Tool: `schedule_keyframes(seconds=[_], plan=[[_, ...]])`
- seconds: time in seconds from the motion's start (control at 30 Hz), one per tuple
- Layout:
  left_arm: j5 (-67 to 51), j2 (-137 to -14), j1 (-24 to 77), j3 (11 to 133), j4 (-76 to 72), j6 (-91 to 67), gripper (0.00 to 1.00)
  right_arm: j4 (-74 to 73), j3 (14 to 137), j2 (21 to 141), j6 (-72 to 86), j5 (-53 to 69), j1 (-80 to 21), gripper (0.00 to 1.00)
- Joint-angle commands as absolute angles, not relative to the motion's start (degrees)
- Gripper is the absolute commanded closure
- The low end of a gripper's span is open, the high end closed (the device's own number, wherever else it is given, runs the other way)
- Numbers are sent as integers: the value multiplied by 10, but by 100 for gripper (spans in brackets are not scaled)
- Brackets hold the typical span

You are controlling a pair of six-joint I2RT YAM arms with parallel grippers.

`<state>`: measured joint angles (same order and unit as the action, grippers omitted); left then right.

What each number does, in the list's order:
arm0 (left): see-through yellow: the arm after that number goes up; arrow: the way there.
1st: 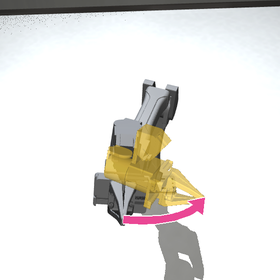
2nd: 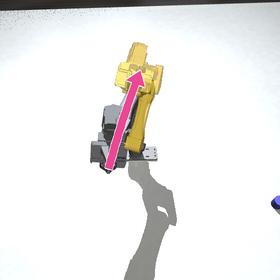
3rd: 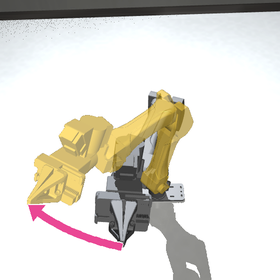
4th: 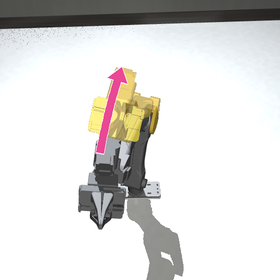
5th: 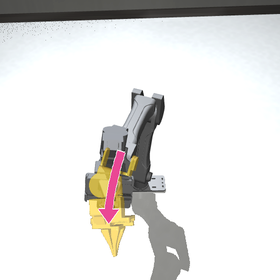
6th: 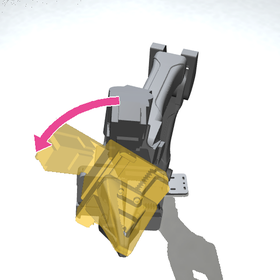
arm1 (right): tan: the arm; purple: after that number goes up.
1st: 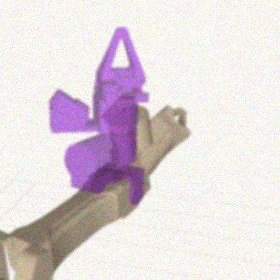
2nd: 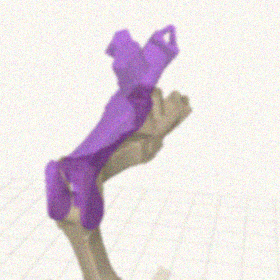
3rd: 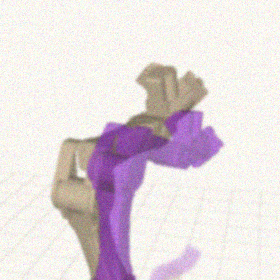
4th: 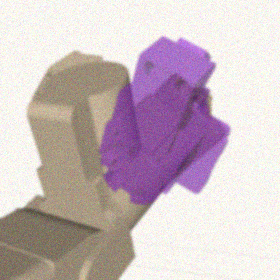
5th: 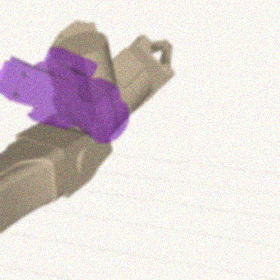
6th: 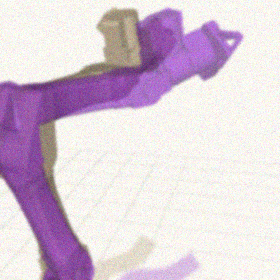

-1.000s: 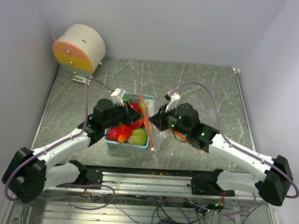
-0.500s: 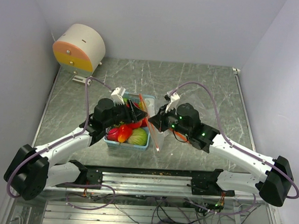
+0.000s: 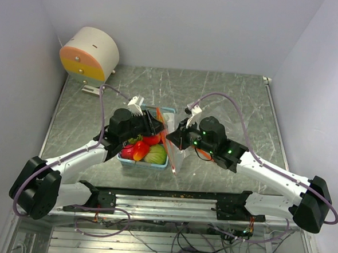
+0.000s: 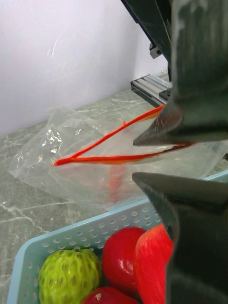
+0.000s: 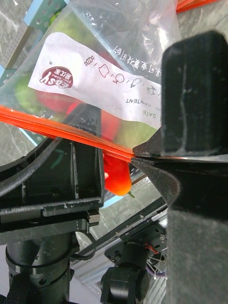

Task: Place the food in the zip-top bag and seal the zipper
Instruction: Open the zipper of the food storage bag at the center of the board.

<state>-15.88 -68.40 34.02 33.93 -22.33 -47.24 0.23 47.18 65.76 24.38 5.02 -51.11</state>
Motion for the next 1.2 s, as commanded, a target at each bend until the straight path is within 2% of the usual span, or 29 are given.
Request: schedule_keyframes(seconds=[0.0, 0.03, 0.07, 0.2, 0.4, 0.5, 0.6, 0.7, 0.73, 0.77, 0.83, 0.9, 1.17], plan=[[-162, -699, 344, 355, -264, -474, 74, 18, 478, 658, 240, 37, -513, 100], [-164, -700, 343, 355, -263, -475, 87, 11, 482, 658, 242, 14, -513, 100], [-165, -701, 343, 354, -260, -474, 93, 4, 485, 655, 244, -6, -513, 100], [-159, -685, 344, 365, -201, -441, 93, -41, 501, 639, 241, -111, -513, 100], [-87, -639, 344, 446, 27, -351, 93, -138, 533, 618, 243, -303, -513, 100], [-68, -634, 344, 487, 95, -323, 93, -186, 558, 617, 250, -382, -513, 100], [-71, -637, 343, 509, 109, -320, 93, -188, 570, 619, 235, -384, -513, 100], [-84, -646, 344, 514, 97, -328, 93, -150, 570, 614, 208, -317, -513, 100], [-86, -651, 343, 516, 95, -330, 93, -135, 570, 614, 198, -268, -514, 97], [-88, -655, 344, 519, 93, -332, 93, -125, 584, 616, 187, -233, -514, 86], [-91, -660, 344, 521, 86, -337, 93, -120, 607, 631, 174, -175, -515, 71], [-94, -666, 344, 525, 77, -342, 93, -132, 631, 653, 173, -159, -522, 62], [-96, -683, 348, 546, 65, -347, 93, -164, 685, 716, 177, -179, -560, 43]])
